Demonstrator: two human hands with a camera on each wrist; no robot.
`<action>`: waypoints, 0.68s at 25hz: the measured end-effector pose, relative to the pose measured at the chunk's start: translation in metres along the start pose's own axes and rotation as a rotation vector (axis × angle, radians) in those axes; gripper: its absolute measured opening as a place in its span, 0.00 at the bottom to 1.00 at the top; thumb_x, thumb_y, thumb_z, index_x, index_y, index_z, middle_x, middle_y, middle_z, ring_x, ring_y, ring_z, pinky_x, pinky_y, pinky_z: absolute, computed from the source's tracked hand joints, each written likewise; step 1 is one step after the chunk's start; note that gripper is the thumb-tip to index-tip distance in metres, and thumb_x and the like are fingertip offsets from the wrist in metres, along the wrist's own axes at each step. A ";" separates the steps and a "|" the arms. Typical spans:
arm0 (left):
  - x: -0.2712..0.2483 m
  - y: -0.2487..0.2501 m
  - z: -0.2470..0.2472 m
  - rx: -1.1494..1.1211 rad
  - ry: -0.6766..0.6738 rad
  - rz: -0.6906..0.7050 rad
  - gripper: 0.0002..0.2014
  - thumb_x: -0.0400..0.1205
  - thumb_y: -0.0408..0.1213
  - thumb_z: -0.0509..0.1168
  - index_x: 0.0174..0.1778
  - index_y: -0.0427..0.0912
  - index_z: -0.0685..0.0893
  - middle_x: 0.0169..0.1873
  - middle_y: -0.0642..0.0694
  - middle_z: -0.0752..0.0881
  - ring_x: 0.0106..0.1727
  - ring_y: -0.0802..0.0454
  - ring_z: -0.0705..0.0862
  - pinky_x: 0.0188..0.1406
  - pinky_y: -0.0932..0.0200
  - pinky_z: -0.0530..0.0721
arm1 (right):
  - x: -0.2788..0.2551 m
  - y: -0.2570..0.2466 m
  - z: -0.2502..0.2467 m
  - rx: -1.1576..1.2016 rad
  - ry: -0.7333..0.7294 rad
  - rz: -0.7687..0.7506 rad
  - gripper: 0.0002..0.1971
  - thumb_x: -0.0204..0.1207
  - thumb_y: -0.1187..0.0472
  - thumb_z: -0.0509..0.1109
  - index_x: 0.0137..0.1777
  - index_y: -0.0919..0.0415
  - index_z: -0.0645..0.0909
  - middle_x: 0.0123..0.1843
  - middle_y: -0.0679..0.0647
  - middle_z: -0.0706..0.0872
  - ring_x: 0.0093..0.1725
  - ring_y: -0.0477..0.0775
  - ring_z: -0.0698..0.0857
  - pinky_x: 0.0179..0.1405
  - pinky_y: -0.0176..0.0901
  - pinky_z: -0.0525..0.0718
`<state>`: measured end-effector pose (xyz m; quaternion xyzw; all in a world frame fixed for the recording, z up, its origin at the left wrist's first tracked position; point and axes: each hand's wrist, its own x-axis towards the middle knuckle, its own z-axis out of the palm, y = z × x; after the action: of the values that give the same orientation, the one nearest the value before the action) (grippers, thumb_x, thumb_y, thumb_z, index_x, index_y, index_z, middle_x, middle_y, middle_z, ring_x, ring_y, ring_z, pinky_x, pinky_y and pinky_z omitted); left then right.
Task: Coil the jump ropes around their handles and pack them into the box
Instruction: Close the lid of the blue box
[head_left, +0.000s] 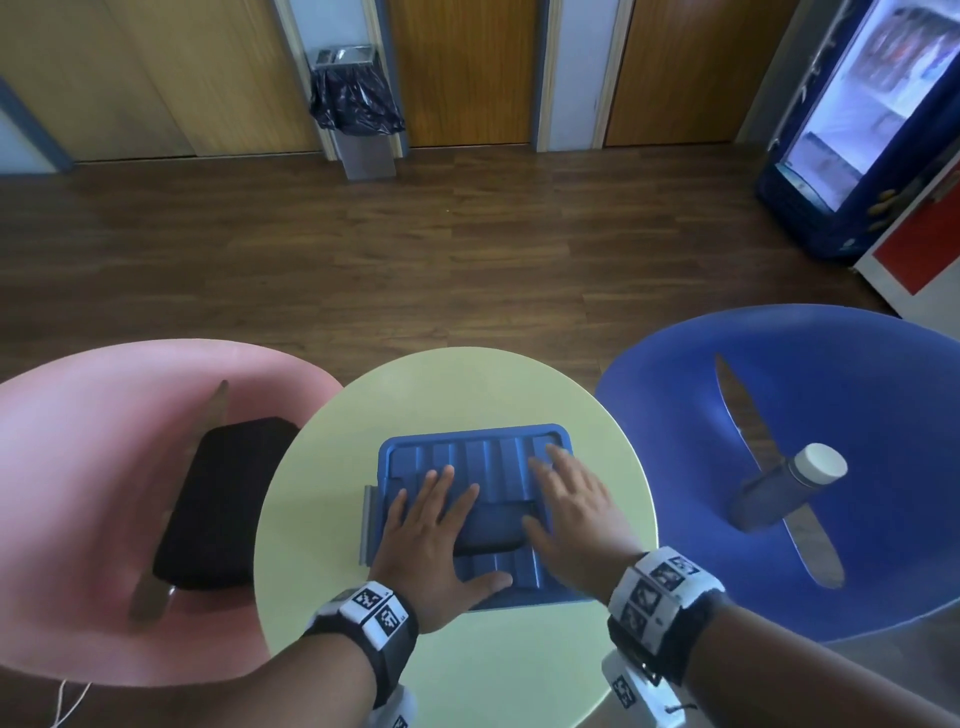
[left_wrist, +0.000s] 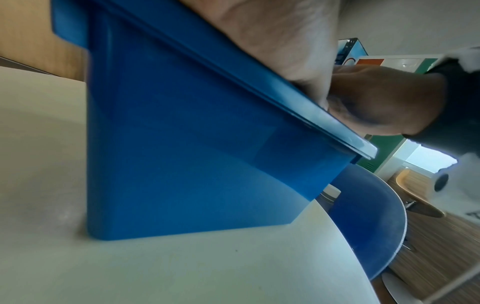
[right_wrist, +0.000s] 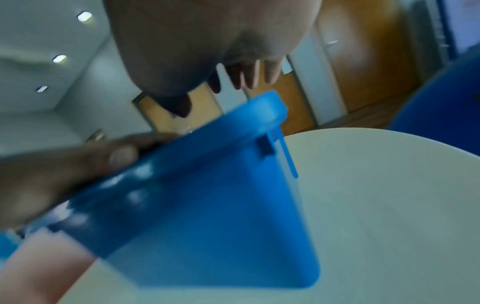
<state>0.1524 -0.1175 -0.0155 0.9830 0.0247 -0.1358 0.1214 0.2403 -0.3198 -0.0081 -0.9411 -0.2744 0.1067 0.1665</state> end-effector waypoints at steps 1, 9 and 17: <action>0.001 -0.002 0.001 -0.018 0.021 0.023 0.50 0.72 0.79 0.50 0.87 0.60 0.44 0.85 0.55 0.31 0.85 0.56 0.29 0.85 0.44 0.35 | -0.001 -0.005 0.009 -0.084 -0.031 -0.117 0.35 0.82 0.41 0.56 0.86 0.53 0.57 0.89 0.53 0.52 0.88 0.58 0.53 0.85 0.52 0.49; -0.009 -0.028 -0.004 -0.194 0.353 -0.206 0.34 0.78 0.60 0.60 0.80 0.50 0.69 0.83 0.49 0.63 0.85 0.47 0.60 0.78 0.41 0.68 | -0.002 -0.002 0.032 -0.276 -0.121 -0.187 0.36 0.81 0.31 0.50 0.85 0.50 0.63 0.87 0.53 0.62 0.85 0.55 0.62 0.78 0.59 0.54; -0.029 -0.071 -0.018 -0.815 0.073 -0.472 0.07 0.86 0.48 0.63 0.57 0.55 0.83 0.43 0.57 0.84 0.45 0.58 0.81 0.54 0.56 0.78 | 0.000 -0.004 0.028 -0.288 -0.180 -0.149 0.36 0.82 0.32 0.45 0.84 0.51 0.65 0.86 0.53 0.64 0.84 0.55 0.64 0.77 0.59 0.56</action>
<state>0.1234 -0.0447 -0.0072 0.8269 0.3030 -0.1043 0.4620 0.2301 -0.3102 -0.0322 -0.9189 -0.3694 0.1377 0.0120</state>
